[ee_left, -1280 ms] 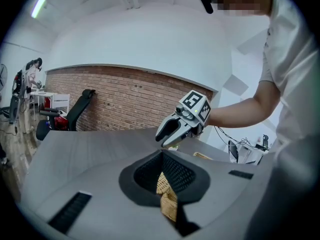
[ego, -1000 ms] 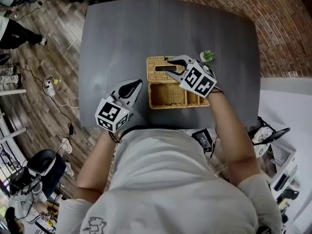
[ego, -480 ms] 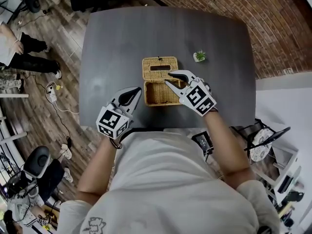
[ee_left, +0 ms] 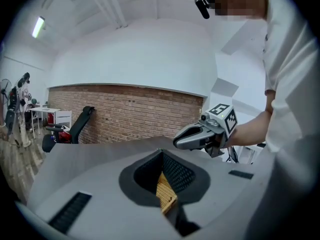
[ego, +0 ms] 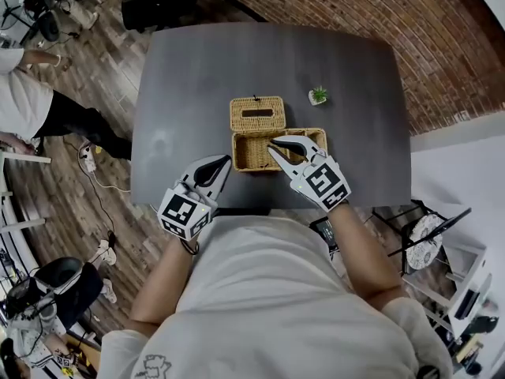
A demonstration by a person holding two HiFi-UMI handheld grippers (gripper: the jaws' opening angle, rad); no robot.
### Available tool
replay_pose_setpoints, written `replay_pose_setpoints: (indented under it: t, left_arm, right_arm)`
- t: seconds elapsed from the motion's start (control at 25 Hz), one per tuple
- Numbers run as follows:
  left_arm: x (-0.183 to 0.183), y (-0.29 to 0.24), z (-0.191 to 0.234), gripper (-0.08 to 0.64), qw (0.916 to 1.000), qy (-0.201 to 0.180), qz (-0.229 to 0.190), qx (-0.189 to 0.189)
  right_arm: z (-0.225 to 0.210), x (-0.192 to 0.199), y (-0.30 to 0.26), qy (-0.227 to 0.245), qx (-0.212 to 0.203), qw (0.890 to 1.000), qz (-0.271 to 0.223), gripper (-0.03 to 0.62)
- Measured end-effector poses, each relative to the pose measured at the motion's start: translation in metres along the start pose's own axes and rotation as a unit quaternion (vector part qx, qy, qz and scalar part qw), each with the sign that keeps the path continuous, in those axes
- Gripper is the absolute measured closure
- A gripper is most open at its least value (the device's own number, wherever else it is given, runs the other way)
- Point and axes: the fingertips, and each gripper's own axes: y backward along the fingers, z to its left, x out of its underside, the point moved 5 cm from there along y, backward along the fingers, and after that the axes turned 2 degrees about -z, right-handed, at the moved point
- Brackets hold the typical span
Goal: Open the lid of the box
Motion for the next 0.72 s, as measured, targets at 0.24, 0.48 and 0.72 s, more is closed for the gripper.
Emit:
replay_pose_setpoints:
  t: [0.24, 0.48, 0.72]
  left_arm:
    - [-0.015, 0.018, -0.009, 0.549, 0.9999, -0.002, -0.017, 0.003]
    - [-0.030, 0.027, -0.005, 0.549, 0.9991, -0.023, -0.023, 0.028]
    - [-0.049, 0.048, 0.009, 0.549, 0.9971, -0.038, -0.035, 0.056]
  right_arm:
    - [0.026, -0.021, 0.016, 0.010, 0.012, 0.999, -0.031, 0.586]
    - [0.038, -0.041, 0.025, 0.002, 0.044, 0.998, -0.048, 0.586]
    - [0.048, -0.063, 0.025, 0.002, 0.081, 0.995, -0.053, 0.586]
